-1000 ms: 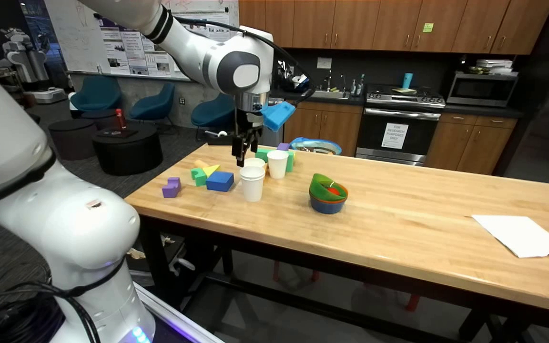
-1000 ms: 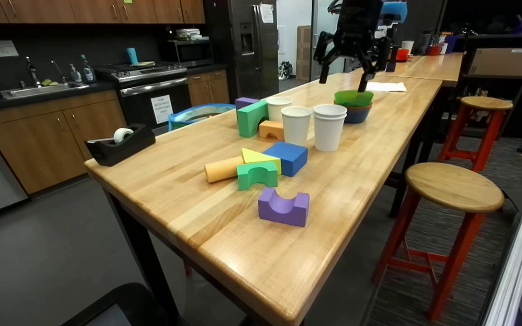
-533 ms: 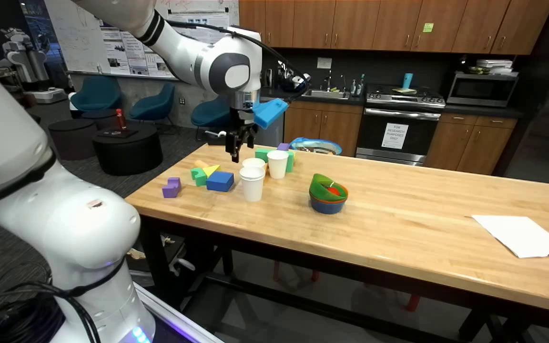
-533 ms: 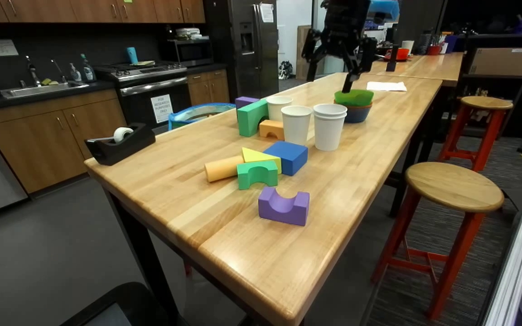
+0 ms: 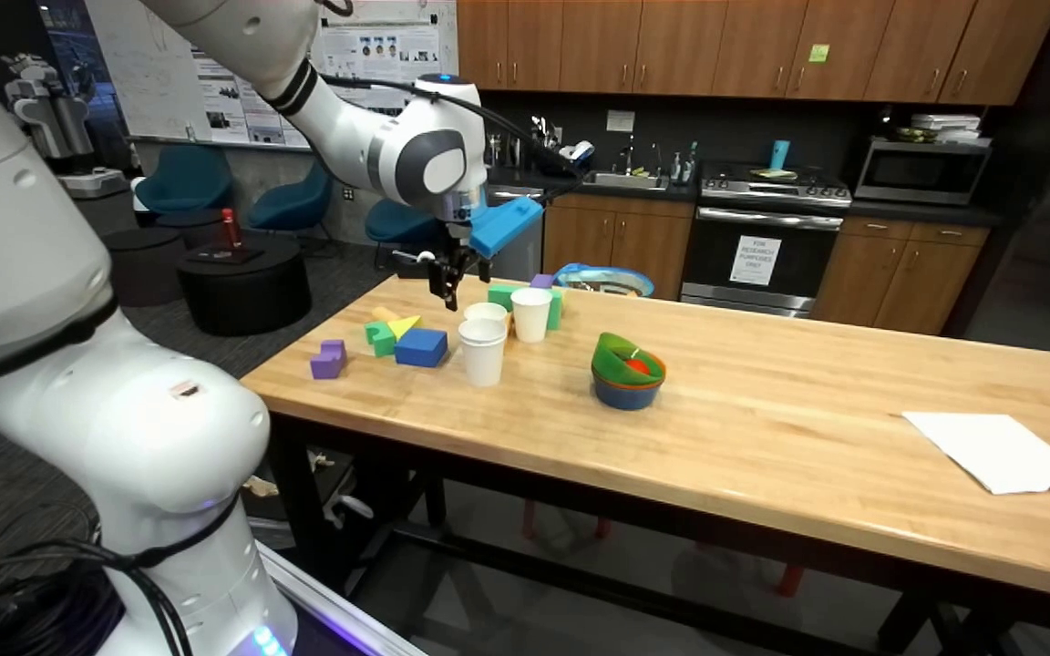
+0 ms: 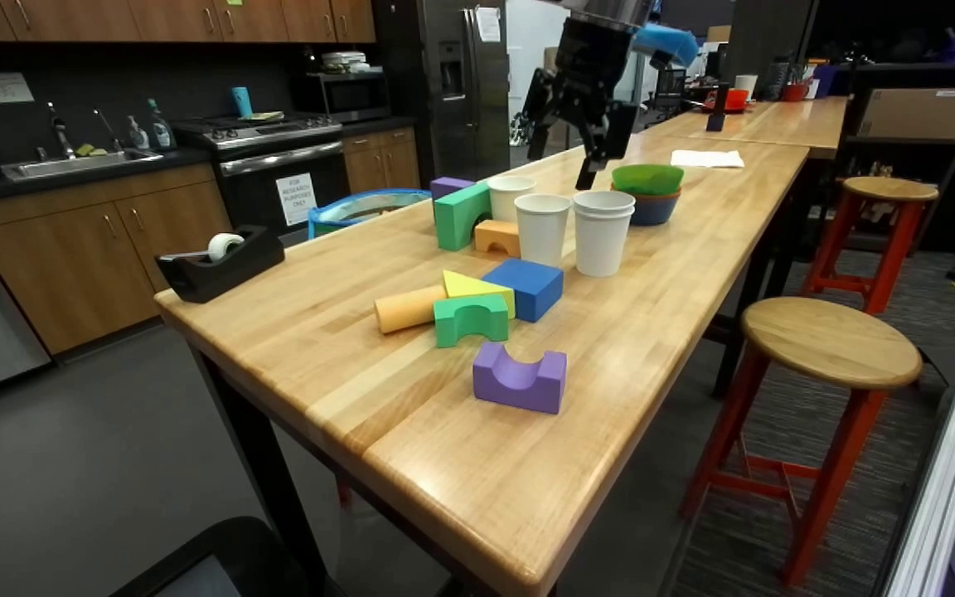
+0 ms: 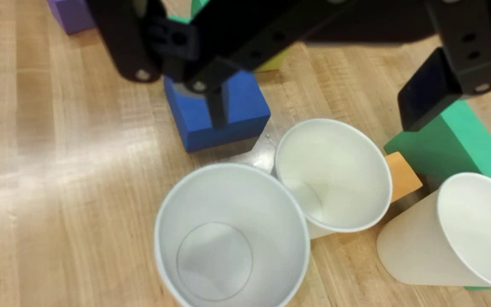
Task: Stack up the white paper cups
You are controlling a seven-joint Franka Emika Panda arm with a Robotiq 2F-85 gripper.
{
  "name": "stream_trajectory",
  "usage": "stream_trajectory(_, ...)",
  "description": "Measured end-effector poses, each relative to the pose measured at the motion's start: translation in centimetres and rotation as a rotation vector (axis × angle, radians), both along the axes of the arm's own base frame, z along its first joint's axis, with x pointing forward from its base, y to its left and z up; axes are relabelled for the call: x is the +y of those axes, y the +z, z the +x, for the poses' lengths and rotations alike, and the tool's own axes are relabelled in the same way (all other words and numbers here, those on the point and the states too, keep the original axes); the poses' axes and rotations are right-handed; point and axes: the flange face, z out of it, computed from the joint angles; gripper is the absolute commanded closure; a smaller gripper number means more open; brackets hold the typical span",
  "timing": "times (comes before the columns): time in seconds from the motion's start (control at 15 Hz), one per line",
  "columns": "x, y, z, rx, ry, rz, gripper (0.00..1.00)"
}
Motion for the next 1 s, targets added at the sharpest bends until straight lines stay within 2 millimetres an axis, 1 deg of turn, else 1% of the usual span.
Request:
stream_trajectory(0.2, 0.4, -1.4, 0.7, -0.005, -0.049, 0.005, 0.0)
stream_trajectory(0.4, 0.7, -2.3, 1.1, -0.007, -0.078, 0.009, 0.01)
stream_trajectory(0.53, 0.9, -2.6, 1.3, -0.006, -0.093, 0.012, 0.07)
stream_trajectory(0.6, 0.9, -2.7, 1.4, -0.006, -0.1, 0.013, 0.11)
stream_trajectory(0.73, 1.0, -2.8, 1.5, -0.007, -0.113, 0.016, 0.12)
stream_trajectory(0.8, 1.0, -2.8, 1.6, -0.008, -0.119, 0.017, 0.16)
stream_trajectory(0.87, 1.0, -2.9, 1.6, -0.009, -0.123, 0.018, 0.14)
stream_trajectory(1.0, 0.9, -3.0, 1.7, -0.009, -0.134, 0.02, 0.15)
